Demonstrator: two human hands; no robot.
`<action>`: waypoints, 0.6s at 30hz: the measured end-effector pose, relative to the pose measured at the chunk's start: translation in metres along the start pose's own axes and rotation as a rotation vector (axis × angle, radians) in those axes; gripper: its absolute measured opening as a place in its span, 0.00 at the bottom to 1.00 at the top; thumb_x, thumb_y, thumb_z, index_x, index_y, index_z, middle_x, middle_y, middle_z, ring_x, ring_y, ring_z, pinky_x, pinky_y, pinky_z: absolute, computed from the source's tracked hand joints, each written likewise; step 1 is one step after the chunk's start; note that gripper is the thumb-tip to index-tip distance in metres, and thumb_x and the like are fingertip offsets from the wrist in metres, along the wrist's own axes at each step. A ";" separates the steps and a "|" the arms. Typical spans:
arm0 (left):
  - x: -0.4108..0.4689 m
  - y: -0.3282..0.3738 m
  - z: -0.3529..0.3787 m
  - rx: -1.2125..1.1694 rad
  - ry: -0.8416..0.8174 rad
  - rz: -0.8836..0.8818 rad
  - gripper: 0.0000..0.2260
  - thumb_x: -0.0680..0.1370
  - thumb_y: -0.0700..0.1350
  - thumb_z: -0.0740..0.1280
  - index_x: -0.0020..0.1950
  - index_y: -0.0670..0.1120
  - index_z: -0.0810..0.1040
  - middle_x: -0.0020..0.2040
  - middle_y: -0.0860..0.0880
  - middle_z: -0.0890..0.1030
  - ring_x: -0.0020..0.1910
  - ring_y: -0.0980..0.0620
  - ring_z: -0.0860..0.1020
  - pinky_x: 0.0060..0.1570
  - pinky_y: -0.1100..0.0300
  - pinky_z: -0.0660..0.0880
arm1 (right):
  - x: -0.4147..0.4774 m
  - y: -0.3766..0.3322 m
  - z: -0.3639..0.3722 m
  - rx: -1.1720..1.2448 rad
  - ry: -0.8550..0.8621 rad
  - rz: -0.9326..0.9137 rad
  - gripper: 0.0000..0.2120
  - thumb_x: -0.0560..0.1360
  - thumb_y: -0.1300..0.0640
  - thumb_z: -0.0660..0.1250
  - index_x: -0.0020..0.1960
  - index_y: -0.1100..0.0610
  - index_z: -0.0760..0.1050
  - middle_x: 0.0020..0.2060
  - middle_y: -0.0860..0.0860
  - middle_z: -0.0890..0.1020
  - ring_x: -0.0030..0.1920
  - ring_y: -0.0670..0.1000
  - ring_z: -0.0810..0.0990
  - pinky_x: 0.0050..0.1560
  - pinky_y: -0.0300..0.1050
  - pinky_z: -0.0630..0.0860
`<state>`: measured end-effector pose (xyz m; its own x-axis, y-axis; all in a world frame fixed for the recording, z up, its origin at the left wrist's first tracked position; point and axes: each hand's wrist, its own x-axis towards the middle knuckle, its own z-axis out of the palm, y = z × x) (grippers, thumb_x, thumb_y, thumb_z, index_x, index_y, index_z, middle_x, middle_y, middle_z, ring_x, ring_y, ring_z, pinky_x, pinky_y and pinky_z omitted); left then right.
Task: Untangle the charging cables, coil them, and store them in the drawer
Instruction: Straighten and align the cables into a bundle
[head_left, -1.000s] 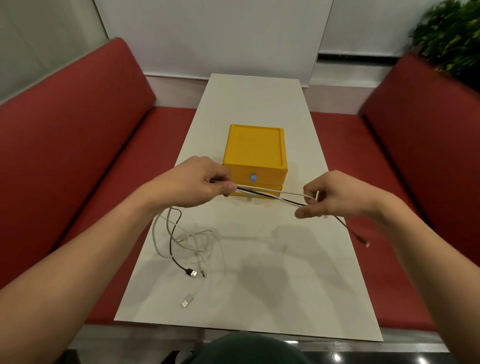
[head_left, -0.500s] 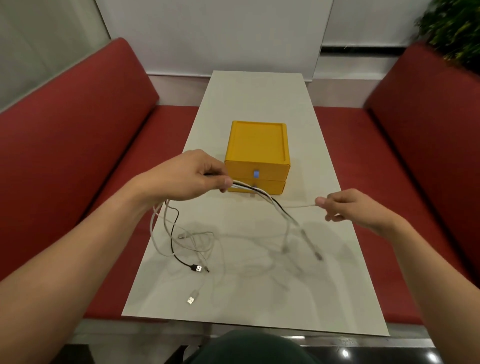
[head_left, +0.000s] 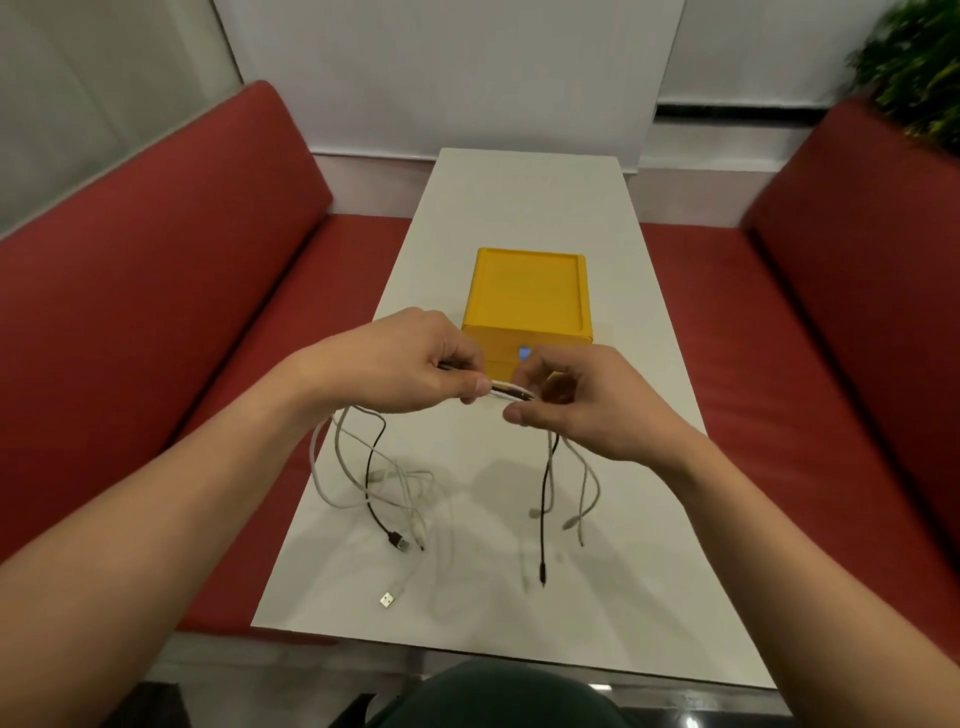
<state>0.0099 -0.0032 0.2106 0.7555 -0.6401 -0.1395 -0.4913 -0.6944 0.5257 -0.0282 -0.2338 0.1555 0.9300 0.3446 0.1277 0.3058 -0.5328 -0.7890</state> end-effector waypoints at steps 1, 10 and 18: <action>-0.001 -0.001 0.000 0.011 0.003 -0.004 0.10 0.82 0.51 0.69 0.41 0.52 0.83 0.28 0.55 0.75 0.27 0.59 0.70 0.30 0.66 0.66 | 0.001 -0.002 0.000 -0.021 0.017 -0.009 0.12 0.71 0.53 0.81 0.40 0.43 0.78 0.37 0.45 0.83 0.36 0.45 0.81 0.38 0.44 0.77; -0.005 -0.003 0.006 -0.014 -0.009 -0.018 0.11 0.82 0.50 0.69 0.42 0.50 0.83 0.28 0.54 0.73 0.25 0.59 0.69 0.28 0.66 0.66 | 0.002 -0.016 -0.012 -0.179 -0.109 -0.096 0.10 0.76 0.56 0.76 0.57 0.49 0.82 0.44 0.44 0.84 0.42 0.45 0.85 0.46 0.43 0.83; 0.005 -0.001 0.007 -0.050 0.052 -0.054 0.11 0.82 0.52 0.69 0.40 0.51 0.83 0.29 0.55 0.74 0.27 0.60 0.70 0.28 0.67 0.64 | 0.004 -0.015 -0.005 -0.503 0.028 -0.202 0.06 0.71 0.58 0.70 0.47 0.53 0.81 0.39 0.47 0.81 0.38 0.51 0.79 0.41 0.54 0.79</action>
<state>0.0106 -0.0078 0.2032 0.8027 -0.5831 -0.1255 -0.4277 -0.7094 0.5602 -0.0279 -0.2283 0.1706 0.8454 0.4615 0.2690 0.5328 -0.7645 -0.3629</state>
